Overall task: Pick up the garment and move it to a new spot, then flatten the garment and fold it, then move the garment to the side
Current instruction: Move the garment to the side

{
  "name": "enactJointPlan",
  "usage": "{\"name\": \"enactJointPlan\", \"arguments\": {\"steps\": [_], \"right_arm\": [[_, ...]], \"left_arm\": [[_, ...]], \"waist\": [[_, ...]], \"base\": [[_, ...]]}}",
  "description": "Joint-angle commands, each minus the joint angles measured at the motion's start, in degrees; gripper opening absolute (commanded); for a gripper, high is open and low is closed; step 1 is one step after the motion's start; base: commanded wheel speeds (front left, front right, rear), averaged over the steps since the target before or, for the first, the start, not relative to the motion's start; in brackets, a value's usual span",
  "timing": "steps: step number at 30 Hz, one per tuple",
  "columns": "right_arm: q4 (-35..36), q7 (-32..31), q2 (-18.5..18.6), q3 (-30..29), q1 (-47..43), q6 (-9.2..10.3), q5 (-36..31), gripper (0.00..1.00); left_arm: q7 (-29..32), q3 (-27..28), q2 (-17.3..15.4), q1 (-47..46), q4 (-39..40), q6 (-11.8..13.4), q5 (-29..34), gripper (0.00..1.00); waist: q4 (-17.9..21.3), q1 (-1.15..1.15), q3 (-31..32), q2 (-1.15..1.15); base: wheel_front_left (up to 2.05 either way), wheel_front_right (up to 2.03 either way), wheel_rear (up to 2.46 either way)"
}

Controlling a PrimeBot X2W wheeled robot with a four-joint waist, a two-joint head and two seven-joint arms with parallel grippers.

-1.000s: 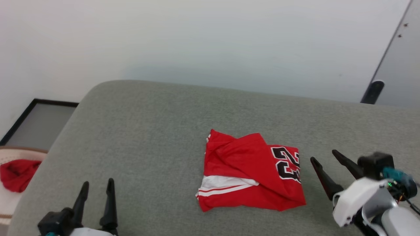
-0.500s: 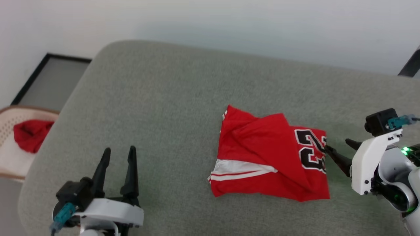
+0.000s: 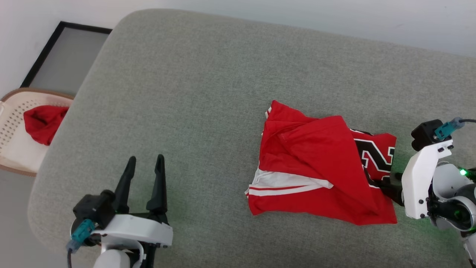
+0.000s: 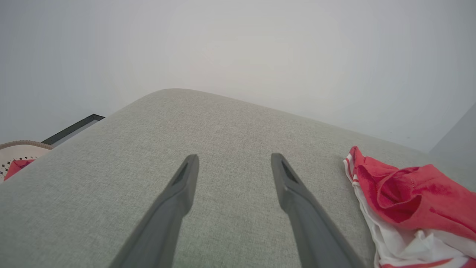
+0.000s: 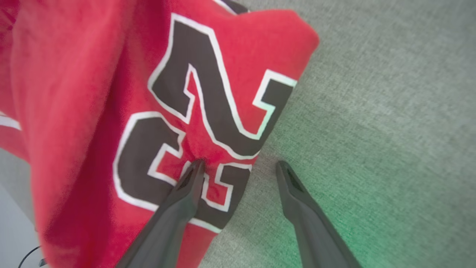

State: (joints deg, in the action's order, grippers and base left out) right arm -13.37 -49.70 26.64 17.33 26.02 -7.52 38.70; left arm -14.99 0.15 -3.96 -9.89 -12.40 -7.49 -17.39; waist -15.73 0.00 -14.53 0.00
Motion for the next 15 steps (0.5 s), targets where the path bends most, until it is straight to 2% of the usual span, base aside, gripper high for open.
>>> {"name": "enactJointPlan", "arguments": {"steps": [1, 2, 3, 4, 5, 15], "right_arm": [[-1.1, -1.5, -1.0, 0.8, -0.9, 0.07, 0.1, 1.00], [-1.2, -2.6, -1.4, 0.9, -1.0, 0.06, 0.2, 1.00], [-1.5, -3.4, -1.9, 0.8, -1.1, 0.06, 0.6, 0.94], [-1.5, -4.4, -2.3, 1.1, -1.1, 0.04, 1.1, 0.36], [-1.1, -5.2, -2.3, 2.0, -1.0, 0.02, 1.4, 0.00], [0.0, -3.2, 1.4, 0.6, 2.2, 0.06, -0.1, 0.00]], "left_arm": [[-0.2, -0.1, 0.2, -0.7, -0.2, 0.0, -0.2, 1.00], [-0.1, -0.2, 0.2, -0.8, -0.3, 0.0, -0.3, 1.00], [-0.2, -0.3, 0.2, -0.9, -0.4, 0.0, -0.4, 1.00], [-0.2, -0.4, 0.3, -1.0, -0.4, 0.0, -0.5, 1.00], [-0.2, -0.5, 0.3, -1.1, -0.5, 0.0, -0.6, 1.00], [-0.2, -0.1, 0.4, 0.2, -1.3, 0.0, -0.9, 1.00]], "waist": [[-0.3, 0.00, -0.3, 0.00], [-0.4, 0.00, -0.3, 0.00], [-0.5, 0.00, -0.4, 0.00], [-0.5, 0.00, -0.4, 0.00], [-0.6, 0.00, -0.4, 0.00], [-0.4, 0.00, 2.5, 0.00]], "base": [[0.00, 0.00, 0.00], [0.00, 0.00, 0.00], [0.00, 0.00, 0.00], [0.00, 0.00, 0.00], [0.00, 0.00, 0.00], [0.00, 0.00, 0.00]]}}
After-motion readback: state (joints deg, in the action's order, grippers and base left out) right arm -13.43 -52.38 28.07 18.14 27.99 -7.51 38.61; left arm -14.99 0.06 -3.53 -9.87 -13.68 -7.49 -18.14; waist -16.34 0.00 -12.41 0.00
